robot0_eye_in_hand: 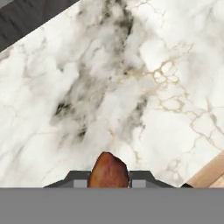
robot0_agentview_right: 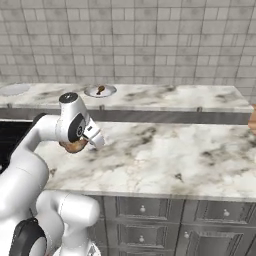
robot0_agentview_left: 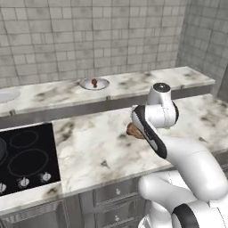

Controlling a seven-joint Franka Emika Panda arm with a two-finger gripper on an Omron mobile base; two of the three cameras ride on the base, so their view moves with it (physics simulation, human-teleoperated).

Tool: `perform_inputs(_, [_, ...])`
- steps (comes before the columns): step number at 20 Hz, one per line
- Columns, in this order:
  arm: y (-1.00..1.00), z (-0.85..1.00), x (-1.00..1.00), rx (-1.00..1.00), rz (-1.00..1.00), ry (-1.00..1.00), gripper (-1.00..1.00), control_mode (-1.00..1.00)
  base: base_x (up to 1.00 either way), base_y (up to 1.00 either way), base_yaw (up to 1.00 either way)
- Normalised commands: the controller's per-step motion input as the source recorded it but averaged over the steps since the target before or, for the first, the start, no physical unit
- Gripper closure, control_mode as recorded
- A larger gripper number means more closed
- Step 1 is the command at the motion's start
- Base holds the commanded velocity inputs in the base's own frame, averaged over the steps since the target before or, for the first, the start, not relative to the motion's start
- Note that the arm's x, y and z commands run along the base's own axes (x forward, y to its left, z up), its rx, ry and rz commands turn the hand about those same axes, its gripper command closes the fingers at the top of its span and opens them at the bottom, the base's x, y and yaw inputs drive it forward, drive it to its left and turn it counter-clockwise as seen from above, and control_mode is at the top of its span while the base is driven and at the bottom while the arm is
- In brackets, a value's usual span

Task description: Take the chicken drumsticks from the pan and place one on each plate on the dining counter.

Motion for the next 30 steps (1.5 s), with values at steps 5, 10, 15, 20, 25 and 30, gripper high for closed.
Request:
perform_inputs(5, [0.00, 0.00, 0.00, 0.00, 0.00, 0.00, 1.00, 1.00, -0.04, -1.00, -0.20])
perform_inputs(10, [0.00, 0.00, 0.00, 0.00, 0.00, 0.00, 1.00, 1.00, 0.09, -1.00, -0.11])
perform_inputs(15, [0.00, 0.00, 0.00, 0.00, 0.00, 0.00, 1.00, 1.00, 0.25, -1.00, -0.03])
perform_inputs(20, [0.00, 0.00, 0.00, 0.00, 0.00, 0.00, 1.00, 1.00, 0.28, -1.00, 0.00])
perform_inputs(25, [0.00, 0.00, 0.00, 0.00, 0.00, 0.00, 1.00, 1.00, 0.43, -1.00, 0.00])
perform_inputs(30, [0.00, 0.00, 0.00, 0.00, 0.00, 0.00, 1.00, 1.00, 0.50, -1.00, 0.00])
